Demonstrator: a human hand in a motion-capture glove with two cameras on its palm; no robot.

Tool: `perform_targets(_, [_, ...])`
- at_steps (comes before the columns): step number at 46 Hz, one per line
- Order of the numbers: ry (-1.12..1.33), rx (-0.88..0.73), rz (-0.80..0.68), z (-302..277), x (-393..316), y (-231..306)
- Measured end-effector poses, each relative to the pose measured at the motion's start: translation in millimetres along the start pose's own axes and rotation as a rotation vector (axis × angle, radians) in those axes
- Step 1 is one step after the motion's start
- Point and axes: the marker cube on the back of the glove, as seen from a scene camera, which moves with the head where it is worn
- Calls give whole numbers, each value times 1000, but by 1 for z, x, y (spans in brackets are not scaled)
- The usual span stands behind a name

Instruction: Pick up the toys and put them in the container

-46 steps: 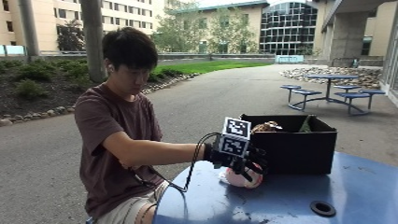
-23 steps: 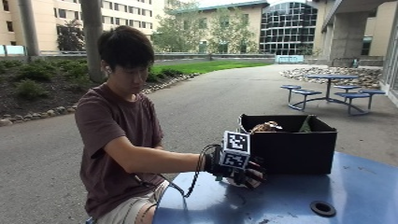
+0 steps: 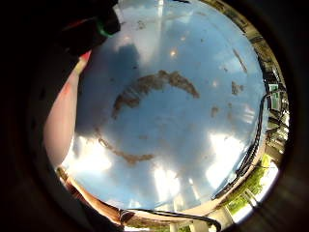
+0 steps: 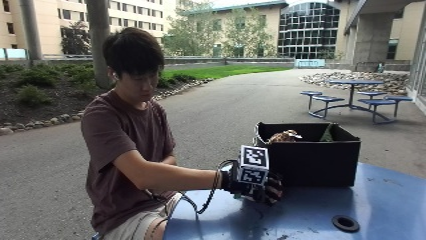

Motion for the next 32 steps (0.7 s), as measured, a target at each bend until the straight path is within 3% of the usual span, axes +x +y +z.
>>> perform_targets(5, [17,-4,1,1,2,-4])
perform_targets(17, [-63,159,-19,0,0,-15])
perform_targets(32, [-135,188,6,-62,2,-9])
